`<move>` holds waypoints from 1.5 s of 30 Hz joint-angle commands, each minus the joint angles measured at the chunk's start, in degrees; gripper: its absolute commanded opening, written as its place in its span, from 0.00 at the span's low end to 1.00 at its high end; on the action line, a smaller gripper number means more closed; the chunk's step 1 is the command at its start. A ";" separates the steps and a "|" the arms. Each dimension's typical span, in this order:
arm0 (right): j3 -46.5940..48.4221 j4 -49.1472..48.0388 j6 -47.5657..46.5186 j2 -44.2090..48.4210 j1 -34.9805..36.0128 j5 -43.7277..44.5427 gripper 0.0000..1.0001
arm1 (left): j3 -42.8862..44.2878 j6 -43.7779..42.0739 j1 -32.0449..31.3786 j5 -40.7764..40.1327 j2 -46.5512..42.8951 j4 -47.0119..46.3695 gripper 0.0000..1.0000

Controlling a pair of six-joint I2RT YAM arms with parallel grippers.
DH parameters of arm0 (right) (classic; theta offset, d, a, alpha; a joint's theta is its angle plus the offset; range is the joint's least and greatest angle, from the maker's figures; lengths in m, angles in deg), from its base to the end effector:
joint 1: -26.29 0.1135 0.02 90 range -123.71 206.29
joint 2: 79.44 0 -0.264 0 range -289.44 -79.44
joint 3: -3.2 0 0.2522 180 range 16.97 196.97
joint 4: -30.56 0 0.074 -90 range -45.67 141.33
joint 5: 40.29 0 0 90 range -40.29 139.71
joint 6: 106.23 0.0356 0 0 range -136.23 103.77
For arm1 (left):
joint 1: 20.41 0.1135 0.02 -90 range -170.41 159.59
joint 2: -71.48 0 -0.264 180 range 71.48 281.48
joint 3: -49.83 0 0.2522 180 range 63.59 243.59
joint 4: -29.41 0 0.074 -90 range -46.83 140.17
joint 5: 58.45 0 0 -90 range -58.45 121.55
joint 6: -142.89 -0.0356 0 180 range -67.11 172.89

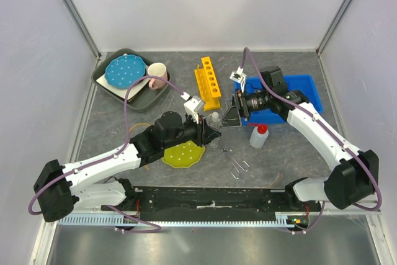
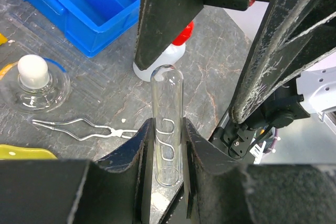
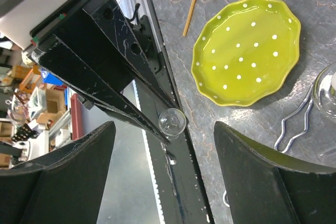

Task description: Organize the chemistry lab equipment

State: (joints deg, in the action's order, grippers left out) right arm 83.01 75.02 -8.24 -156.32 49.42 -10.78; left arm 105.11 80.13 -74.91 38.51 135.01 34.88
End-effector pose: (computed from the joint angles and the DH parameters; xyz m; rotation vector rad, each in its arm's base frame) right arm 0.2458 0.1387 0.3228 -0.8546 2.0861 1.4881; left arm 0.1464 -0.2127 0.2877 0.5512 1.8773 -1.0941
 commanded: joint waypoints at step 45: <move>39.49 2.36 -15.28 -27.26 1.82 28.05 0.23 | 12.19 -15.89 0.27 -25.66 -16.76 38.70 0.96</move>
State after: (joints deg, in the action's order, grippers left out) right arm 114.81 80.99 -20.13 -178.07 51.04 8.83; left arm 115.69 73.40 -75.02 22.14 120.58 63.31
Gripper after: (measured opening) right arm 0.309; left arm 0.955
